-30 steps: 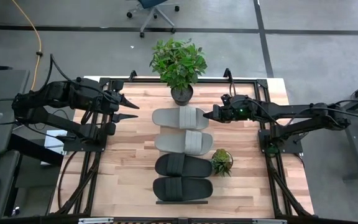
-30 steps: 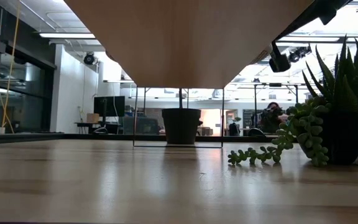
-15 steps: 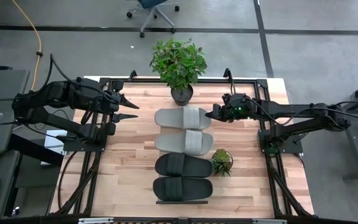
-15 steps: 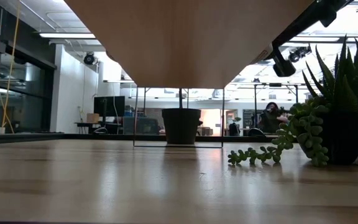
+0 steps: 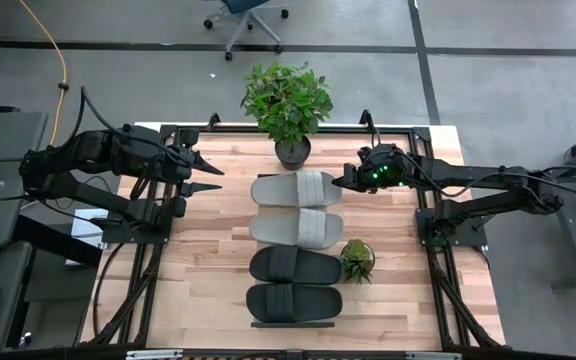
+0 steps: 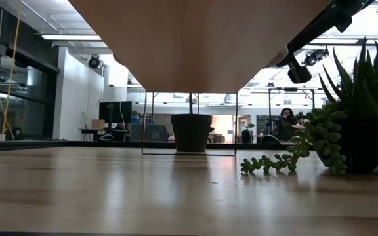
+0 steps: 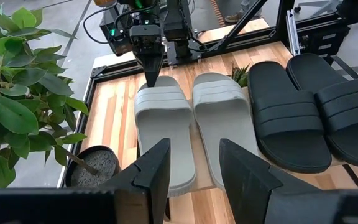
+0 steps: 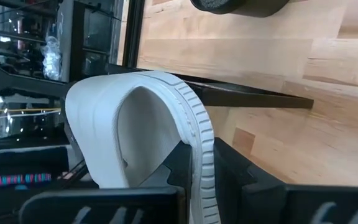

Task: Pick and place slides into the shelf
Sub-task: Put the gray slide into the shelf, then return to Home Position

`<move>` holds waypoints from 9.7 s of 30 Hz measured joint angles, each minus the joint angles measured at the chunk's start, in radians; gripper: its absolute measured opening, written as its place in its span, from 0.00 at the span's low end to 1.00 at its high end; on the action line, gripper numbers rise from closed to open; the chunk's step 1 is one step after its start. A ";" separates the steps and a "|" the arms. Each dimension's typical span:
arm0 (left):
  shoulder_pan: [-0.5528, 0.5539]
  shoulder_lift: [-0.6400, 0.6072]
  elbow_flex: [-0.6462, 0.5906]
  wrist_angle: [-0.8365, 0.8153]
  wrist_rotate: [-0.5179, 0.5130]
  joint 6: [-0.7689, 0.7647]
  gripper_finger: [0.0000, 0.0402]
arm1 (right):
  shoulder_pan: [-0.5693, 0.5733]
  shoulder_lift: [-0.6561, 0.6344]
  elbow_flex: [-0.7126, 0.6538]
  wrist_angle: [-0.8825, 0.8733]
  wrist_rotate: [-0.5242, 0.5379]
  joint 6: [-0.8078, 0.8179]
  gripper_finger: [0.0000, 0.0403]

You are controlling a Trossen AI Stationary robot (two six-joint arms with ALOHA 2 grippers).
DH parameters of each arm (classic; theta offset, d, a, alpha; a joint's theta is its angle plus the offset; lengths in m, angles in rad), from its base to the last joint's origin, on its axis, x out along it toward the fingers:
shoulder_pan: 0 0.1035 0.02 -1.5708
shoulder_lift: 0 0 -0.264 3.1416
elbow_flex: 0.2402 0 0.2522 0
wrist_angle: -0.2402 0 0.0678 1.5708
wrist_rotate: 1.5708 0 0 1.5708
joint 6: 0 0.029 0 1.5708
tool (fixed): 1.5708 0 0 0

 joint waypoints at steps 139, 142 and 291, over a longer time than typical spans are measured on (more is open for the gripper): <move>0.002 -0.635 -0.500 0.515 -0.133 0.132 0.02 | 0.091 -0.627 0.000 0.358 -0.098 -0.557 0.00; 0.002 -0.714 -0.639 0.648 -0.104 0.132 0.01 | 0.119 -0.621 0.000 0.353 -0.060 -0.535 0.00; 0.002 -0.966 -1.392 0.944 0.024 0.098 0.00 | 0.016 -1.074 -0.708 0.242 -0.105 -1.079 0.00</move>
